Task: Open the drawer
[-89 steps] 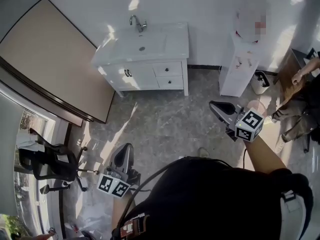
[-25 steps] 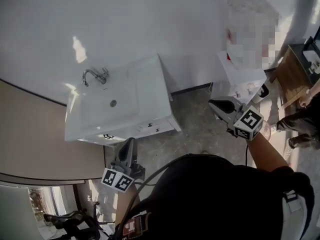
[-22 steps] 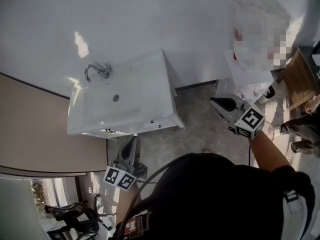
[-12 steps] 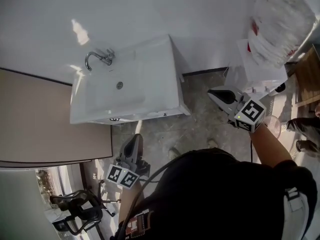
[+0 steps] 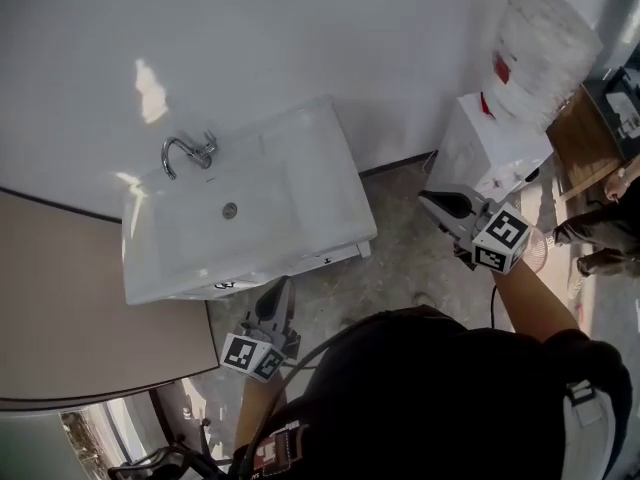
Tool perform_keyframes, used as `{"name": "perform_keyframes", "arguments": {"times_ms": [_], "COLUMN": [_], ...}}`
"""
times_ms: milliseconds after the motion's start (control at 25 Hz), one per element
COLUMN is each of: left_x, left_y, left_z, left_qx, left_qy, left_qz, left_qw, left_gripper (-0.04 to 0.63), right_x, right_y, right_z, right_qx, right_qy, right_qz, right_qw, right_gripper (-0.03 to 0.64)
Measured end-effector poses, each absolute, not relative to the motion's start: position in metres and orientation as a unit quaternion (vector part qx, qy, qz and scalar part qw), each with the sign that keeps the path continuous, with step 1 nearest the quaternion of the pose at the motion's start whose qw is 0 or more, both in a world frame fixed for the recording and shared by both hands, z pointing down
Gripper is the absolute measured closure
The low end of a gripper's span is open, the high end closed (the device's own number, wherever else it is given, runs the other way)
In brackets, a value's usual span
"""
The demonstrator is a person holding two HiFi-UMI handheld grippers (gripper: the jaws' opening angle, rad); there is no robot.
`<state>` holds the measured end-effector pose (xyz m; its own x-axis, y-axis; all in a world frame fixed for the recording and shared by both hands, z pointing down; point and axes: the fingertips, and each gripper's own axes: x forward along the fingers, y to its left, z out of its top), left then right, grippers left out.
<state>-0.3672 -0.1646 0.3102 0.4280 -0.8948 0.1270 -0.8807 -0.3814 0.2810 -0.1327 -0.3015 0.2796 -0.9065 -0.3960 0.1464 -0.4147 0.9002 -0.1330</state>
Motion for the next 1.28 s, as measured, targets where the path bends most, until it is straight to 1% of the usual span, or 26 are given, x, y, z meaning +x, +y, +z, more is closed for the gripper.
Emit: {"name": "perform_keyframes", "arguments": {"times_ms": [160, 320, 560, 800, 1000, 1160, 1280], "left_x": [-0.4, -0.407, -0.367, -0.329, -0.282, -0.255, -0.258], "left_y": [-0.176, -0.188, -0.205, -0.229, -0.242, -0.253, -0.247], "left_z": [0.331, 0.366, 0.39, 0.393, 0.41, 0.441, 0.478], "left_qx": [0.854, 0.863, 0.861, 0.83, 0.807, 0.794, 0.79], "left_qy": [-0.495, -0.473, -0.464, -0.516, -0.555, -0.57, -0.568], "left_qz": [-0.011, -0.006, -0.009, 0.006, 0.02, 0.05, 0.087], "left_qw": [0.162, 0.178, 0.209, 0.21, 0.201, 0.206, 0.215], "left_gripper": [0.601, 0.601, 0.601, 0.601, 0.601, 0.601, 0.601], "right_x": [-0.154, -0.16, -0.127, -0.096, -0.069, -0.065, -0.079], "right_y": [-0.298, -0.296, -0.307, -0.326, -0.336, -0.346, -0.342], "right_z": [0.28, 0.286, 0.306, 0.328, 0.349, 0.377, 0.398], "right_qx": [0.257, 0.276, 0.284, 0.237, 0.183, 0.149, 0.139], "right_qy": [-0.96, -0.954, -0.951, -0.965, -0.975, -0.979, -0.98], "right_qz": [0.095, 0.095, 0.101, 0.082, 0.072, 0.075, 0.078], "right_qw": [0.065, 0.073, 0.076, 0.079, 0.102, 0.113, 0.116], "right_gripper": [0.621, 0.621, 0.621, 0.621, 0.621, 0.622, 0.621]}}
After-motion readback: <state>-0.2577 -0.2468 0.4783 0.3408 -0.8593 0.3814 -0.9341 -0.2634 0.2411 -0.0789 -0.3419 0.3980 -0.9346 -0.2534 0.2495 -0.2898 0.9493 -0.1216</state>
